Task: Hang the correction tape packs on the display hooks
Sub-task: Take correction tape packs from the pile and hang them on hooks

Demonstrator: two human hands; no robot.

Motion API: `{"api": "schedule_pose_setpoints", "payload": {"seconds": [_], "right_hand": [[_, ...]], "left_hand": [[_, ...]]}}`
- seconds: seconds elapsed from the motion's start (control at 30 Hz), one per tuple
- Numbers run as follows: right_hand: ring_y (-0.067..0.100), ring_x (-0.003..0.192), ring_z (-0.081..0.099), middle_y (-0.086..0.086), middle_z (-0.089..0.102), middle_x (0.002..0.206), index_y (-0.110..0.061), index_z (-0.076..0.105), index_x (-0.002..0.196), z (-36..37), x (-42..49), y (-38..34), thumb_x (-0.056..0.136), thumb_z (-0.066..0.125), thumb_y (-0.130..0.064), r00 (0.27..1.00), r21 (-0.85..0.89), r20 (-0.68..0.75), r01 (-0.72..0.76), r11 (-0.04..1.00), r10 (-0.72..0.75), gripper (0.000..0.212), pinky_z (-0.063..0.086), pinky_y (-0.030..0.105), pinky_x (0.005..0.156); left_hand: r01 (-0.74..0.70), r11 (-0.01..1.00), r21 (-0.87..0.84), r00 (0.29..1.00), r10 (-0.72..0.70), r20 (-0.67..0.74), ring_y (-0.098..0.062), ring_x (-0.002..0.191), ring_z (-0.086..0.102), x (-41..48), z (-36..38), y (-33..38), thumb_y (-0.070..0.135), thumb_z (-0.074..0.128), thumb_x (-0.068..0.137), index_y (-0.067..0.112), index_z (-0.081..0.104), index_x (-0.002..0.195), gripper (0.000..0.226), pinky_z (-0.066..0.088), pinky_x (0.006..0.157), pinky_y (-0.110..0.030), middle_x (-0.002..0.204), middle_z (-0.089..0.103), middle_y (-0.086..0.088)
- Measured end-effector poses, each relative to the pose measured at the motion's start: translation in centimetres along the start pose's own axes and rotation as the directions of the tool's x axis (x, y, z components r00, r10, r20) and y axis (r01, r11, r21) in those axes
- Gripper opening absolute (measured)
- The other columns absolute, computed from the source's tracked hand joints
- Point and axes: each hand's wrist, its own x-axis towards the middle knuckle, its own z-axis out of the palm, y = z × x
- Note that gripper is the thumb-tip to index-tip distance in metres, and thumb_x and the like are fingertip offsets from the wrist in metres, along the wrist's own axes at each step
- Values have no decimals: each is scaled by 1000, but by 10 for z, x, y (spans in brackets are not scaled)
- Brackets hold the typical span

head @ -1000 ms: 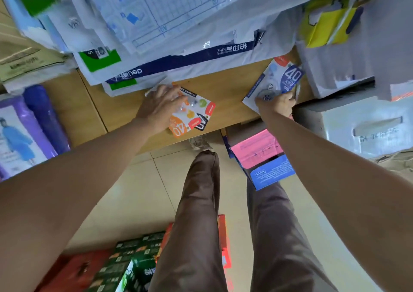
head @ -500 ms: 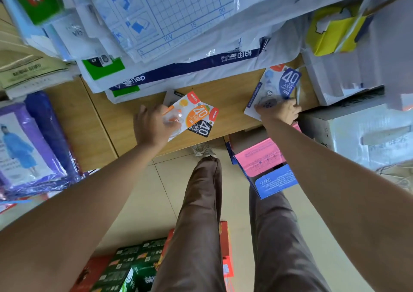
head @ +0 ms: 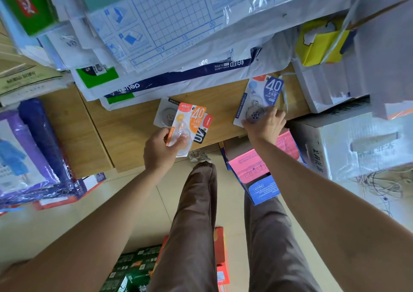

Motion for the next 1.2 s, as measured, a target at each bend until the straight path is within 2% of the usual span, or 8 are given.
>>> {"api": "schedule_pose_setpoints", "payload": {"seconds": [0.1, 0.23, 0.4, 0.57, 0.67, 0.8, 1.0, 1.2], "right_hand": [[32, 122, 44, 13, 51, 125, -10, 56, 113, -2, 1, 0, 58, 90, -34, 999, -4, -11, 40, 999, -40, 69, 36, 39, 106], [29, 118, 45, 10, 47, 128, -14, 53, 115, -8, -11, -3, 58, 88, -28, 999, 159, -23, 32, 987, -29, 69, 44, 39, 99], [14, 102, 62, -4, 57, 114, -19, 49, 117, -33, -30, -7, 65, 90, -20, 987, 408, 158, -85, 909, 22, 66, 59, 24, 69], [3, 99, 60, -18, 58, 106, -23, 59, 128, -61, -57, 0, 79, 82, -19, 973, 421, 220, -33, 906, -67, 54, 54, 17, 76], [13, 110, 58, -10, 58, 113, -21, 60, 131, -86, -74, 4, 87, 74, -24, 964, 408, 236, 17, 913, -123, 46, 53, 31, 90], [9, 114, 55, -10, 61, 122, -25, 58, 134, -138, -97, -2, 88, 67, -27, 944, 392, 256, 96, 915, -209, 46, 48, 28, 94], [16, 103, 65, -7, 67, 115, -26, 54, 128, -238, -125, -23, 79, 71, -14, 929, 514, 218, 152, 844, -299, 53, 56, 42, 87], [30, 83, 69, -1, 74, 95, -29, 65, 116, -336, -157, -48, 75, 75, -33, 880, 532, 126, 330, 780, -458, 42, 56, 55, 71]], "left_hand": [[-10, 1000, -3, 1000, 10, 6, -17, 63, 54, 2, -1, 3, 36, 82, 81, 21, 57, 72, 31, 35, 52, -26, 69, 60, 5], [-33, 999, -28, 999, 33, 15, -20, 69, 59, 6, -2, 7, 34, 82, 81, 18, 59, 75, 28, 42, 56, -30, 74, 64, 3], [-12, 999, -49, 1000, 12, 7, -10, 65, 56, 3, -6, 17, 32, 81, 82, 21, 56, 73, 29, 37, 54, -24, 71, 60, 9], [-30, 996, -79, 999, 31, 14, 0, 65, 56, -13, -12, 33, 27, 80, 84, 19, 61, 80, 22, 34, 52, -9, 73, 60, 12], [-26, 994, -102, 999, 29, 27, -6, 67, 57, -29, -19, 40, 28, 81, 83, 19, 64, 83, 19, 38, 56, -18, 74, 63, 10], [-24, 991, -128, 999, 29, 38, -10, 63, 54, -61, -41, 67, 28, 81, 82, 20, 60, 75, 23, 37, 56, -25, 67, 59, 12], [-117, 970, -213, 993, 113, -29, 3, 63, 59, -114, -96, 137, 27, 82, 83, 15, 68, 84, 18, 41, 56, -16, 73, 66, 12], [-255, 911, -323, 965, 216, -150, 2, 62, 58, -171, -157, 205, 23, 82, 83, 19, 68, 83, 15, 40, 56, -16, 69, 67, 16]]}}
